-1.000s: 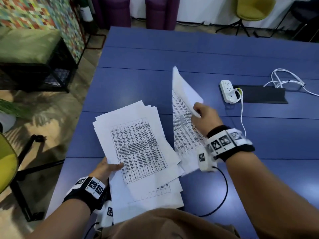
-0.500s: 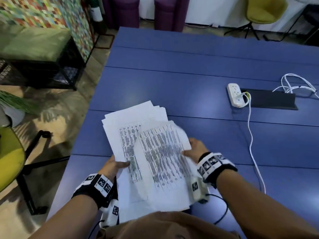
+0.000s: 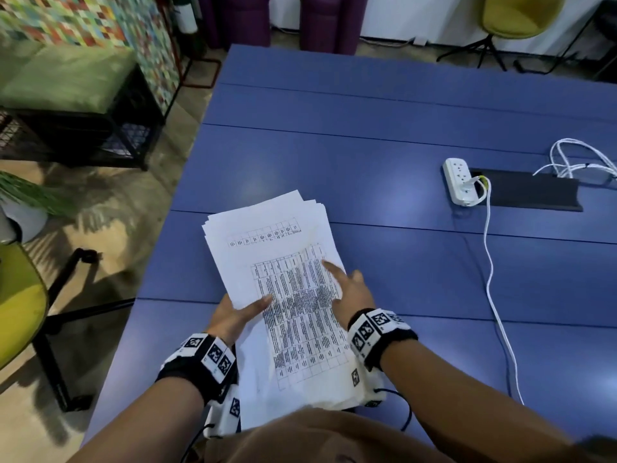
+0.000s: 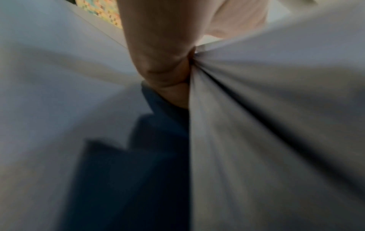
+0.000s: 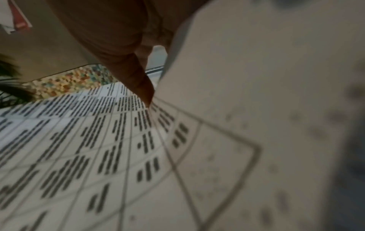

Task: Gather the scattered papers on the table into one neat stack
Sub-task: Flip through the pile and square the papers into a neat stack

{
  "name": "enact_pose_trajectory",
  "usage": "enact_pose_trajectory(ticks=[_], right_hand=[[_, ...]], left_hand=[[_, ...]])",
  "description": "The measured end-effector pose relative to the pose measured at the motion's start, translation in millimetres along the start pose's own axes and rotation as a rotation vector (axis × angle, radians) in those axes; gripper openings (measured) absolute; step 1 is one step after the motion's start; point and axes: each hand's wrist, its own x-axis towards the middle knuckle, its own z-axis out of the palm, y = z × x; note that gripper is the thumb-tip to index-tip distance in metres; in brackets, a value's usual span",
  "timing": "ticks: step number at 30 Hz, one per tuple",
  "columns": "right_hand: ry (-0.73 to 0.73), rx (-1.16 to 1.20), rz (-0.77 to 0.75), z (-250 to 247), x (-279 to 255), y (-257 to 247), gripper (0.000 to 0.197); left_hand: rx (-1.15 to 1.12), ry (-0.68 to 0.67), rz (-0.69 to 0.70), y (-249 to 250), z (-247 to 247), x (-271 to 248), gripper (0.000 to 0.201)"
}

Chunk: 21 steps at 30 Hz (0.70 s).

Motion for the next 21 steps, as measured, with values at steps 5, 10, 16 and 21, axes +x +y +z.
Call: enact_pose_trajectory(ticks=[5,10,16,21], right_hand=[[0.080,-0.101,0.009,15.7,7.4,-5.9,0.052],[0.154,-0.145,0.179,-3.8,23.0,7.8,0.096],[0.080,0.239,0.287,-7.7,31.3,9.1,0.127],[0.077,0.312,0.420,-24.6,41.9,0.9,0.129]], left_hand=[[0.149,0.090,0.018,-5.1,3.0,5.1,0.079],[0.075,0.039,0.034,-6.3,-1.9,16.6,0.071],[0.064,-0.040,0.095,4.1,3.2,18.1,0.061],[0.039,-0.134,0.137,24.0,14.4,11.0,0.057]])
